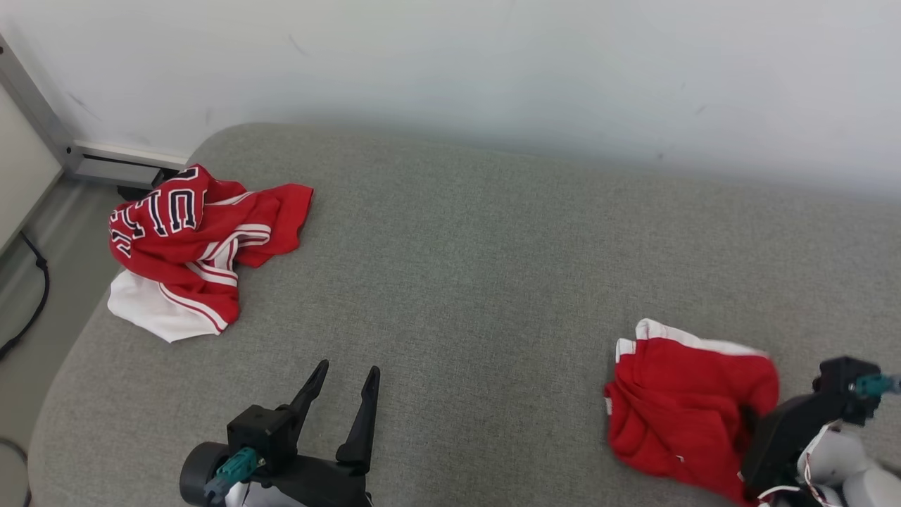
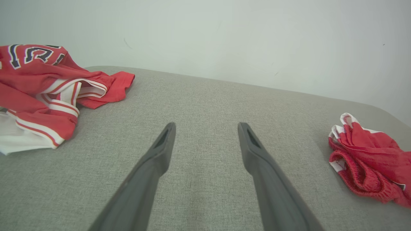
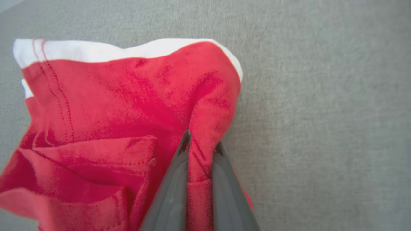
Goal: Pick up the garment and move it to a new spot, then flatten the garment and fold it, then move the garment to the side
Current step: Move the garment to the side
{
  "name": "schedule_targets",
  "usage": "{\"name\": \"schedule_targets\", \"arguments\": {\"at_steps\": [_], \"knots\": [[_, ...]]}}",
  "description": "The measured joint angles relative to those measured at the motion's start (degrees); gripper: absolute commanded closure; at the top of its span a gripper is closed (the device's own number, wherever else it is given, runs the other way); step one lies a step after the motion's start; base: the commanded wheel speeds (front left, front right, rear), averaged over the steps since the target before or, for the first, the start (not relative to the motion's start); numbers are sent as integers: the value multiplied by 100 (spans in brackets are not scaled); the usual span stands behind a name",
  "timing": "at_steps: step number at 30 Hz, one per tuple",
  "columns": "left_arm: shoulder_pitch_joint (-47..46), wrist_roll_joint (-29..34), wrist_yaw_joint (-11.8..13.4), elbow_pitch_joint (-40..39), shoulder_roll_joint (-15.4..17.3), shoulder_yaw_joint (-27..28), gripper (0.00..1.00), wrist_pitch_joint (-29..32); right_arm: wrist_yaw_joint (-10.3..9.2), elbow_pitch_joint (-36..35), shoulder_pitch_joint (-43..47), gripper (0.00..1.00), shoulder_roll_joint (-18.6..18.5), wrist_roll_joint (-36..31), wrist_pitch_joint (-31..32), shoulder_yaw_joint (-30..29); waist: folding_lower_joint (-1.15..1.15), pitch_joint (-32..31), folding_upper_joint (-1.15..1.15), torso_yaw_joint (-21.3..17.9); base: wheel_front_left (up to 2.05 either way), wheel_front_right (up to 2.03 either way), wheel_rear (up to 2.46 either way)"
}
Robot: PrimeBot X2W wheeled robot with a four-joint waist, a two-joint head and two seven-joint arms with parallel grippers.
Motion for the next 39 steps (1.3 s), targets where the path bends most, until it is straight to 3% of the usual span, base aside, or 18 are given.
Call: {"name": "schedule_targets", "arguments": {"at_steps": [8,11,17,26,33,39], "knots": [[25,-10,0,100,-13,2,0,-11,3,-633,-168,100,-687,-898,-162,389,0,-186,0,-15,0,0,0],[36,-11,0,114,-31,-15,0,-20,111,-705,-149,100,-845,-958,-93,474,0,-264,0,-20,0,0,0],[218,-45,1,110,-7,2,0,-36,210,-1093,-119,100,-771,-801,56,497,-1,-375,-1,-22,0,0,0],[247,-42,1,-49,85,2,0,-36,318,-915,-120,100,-979,-558,269,202,0,-297,0,-57,0,0,0],[225,-8,1,-201,137,0,0,-33,648,-625,-136,100,-1595,-537,298,46,1,-82,0,-67,0,0,0],[71,15,-1,-252,145,-22,0,16,767,-375,-222,100,-2038,-723,234,-80,1,127,0,-43,0,0,0]]}}
